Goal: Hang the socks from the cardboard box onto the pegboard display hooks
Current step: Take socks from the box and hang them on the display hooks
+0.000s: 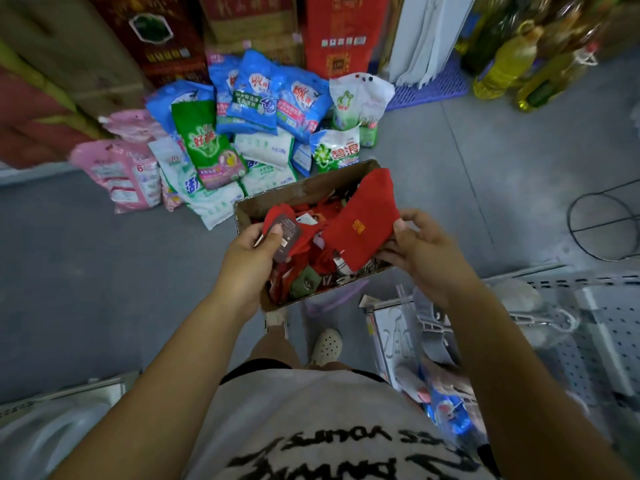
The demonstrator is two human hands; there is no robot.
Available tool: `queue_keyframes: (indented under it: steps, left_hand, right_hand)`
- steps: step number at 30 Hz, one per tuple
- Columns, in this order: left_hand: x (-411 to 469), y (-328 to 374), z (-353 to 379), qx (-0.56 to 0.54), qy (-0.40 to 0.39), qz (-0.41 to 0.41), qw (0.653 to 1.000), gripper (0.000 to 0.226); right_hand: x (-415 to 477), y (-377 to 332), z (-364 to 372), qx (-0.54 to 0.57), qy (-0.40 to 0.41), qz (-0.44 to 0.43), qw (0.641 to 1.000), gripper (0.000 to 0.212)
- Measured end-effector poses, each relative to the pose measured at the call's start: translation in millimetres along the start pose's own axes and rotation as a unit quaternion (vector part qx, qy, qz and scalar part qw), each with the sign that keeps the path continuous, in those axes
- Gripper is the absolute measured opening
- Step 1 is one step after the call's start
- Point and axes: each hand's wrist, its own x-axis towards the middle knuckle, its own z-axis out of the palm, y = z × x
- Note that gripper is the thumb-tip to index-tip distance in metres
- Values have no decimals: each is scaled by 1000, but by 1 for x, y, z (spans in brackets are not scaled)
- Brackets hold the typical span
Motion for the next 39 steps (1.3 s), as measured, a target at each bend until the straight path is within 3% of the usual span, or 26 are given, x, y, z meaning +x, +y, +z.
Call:
queue_keyframes:
  steps: [5,8,12,16,20,24,28,33,37,39]
  left_hand:
    - [-27,15,11,29,-90,20,995,28]
    - [-43,24,20,3,-178,3,984,41]
    - [-55,33,21,11,-234,26,972,36]
    - [-51,54,4,52,-291,28,955,37]
    - [-46,84,-9,128,-373,51,917,47]
    - [-55,93,-9,197,-448,52,870,45]
    - [-79,74,-6,250,-521,37,815,39]
    - [-114,41,-1,305,-614,6,728,42]
    - [-136,19,9,344,-638,20,689,62]
    - [-146,6,15,366,-632,33,682,66]
  right_hand:
    - [-44,-23,9,101,-36,-39,993,13]
    - [-67,-20,19,96,-18,-46,994,13]
    - [-95,-4,36,81,53,-51,994,11]
    - [-125,13,50,42,175,-37,983,24]
    - [-142,44,62,106,259,42,959,35]
    - [-145,86,102,335,222,166,901,64]
    - [-149,124,145,558,118,168,804,89]
    - [-190,156,147,724,188,77,659,40]
    - [-249,185,124,695,348,-40,627,17]
    - [-286,202,107,683,424,-72,591,5]
